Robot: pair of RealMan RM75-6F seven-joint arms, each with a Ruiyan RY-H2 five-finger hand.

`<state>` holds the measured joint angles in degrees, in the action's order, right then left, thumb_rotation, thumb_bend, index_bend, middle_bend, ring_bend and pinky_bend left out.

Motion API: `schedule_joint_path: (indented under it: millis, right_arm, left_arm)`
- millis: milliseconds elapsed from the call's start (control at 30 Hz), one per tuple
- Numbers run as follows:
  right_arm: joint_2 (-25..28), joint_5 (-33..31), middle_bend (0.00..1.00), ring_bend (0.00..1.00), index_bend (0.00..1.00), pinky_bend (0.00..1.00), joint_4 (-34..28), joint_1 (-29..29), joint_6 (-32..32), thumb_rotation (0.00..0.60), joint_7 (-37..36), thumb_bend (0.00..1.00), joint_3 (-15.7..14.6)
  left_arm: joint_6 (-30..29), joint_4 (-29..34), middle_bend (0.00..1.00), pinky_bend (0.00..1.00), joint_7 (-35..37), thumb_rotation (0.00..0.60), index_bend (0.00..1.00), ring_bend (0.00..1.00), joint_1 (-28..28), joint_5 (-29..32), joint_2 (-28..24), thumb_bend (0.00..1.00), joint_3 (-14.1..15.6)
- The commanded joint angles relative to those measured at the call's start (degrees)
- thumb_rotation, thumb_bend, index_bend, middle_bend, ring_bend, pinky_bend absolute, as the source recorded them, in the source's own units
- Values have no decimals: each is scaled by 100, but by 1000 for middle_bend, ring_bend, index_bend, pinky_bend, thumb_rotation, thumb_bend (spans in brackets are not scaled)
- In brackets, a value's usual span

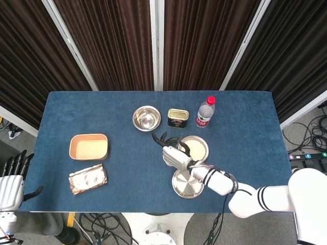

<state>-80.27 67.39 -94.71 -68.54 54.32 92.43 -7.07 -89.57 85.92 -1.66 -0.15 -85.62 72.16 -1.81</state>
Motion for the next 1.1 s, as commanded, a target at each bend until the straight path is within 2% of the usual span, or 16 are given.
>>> schedule_joint_path:
  millis: [33,200,367,500,600,700,867,1100]
  right_arm:
    - [-12,4,602,283,657,0,-13,178,219,600,-291,347,92]
    - [152,31,602,283,657,0,-125,550,567,600,-1362,340,322]
    - [423,275,602,283,658,0,-304,1116,932,600,-3256,330,505]
    - [552,599,602,282,662,0,-446,1744,1172,600,-5232,327,429]
    - [501,921,602,279,662,0,-290,2095,1255,600,-6195,327,256]
    - [353,1247,602,279,663,0,-54,2349,1315,600,-6665,327,84]
    - [-25,1599,601,276,663,0,352,2754,1390,600,-7031,326,-185]
    - [-647,1884,601,271,651,0,1092,3169,1517,600,-7190,291,-217]
  left_arm:
    - [-19,-13,68,13,7,600,153,8,13,-24,5,98,16]
    - [-1,-33,68,13,19,600,153,7,-10,-32,9,98,-2]
    - [15,21,68,13,-23,600,153,8,-43,-46,-37,98,-25]
    - [41,51,69,13,-30,600,153,7,-57,-16,-43,98,-42]
    - [62,77,69,13,-59,600,153,8,-87,-18,-69,98,-63]
    - [71,118,69,13,-96,600,153,8,-118,-30,-108,98,-85]
    - [35,153,68,13,-124,600,153,8,-113,-62,-116,98,-76]
    - [13,116,68,13,-97,600,153,8,-83,-76,-87,98,-37]
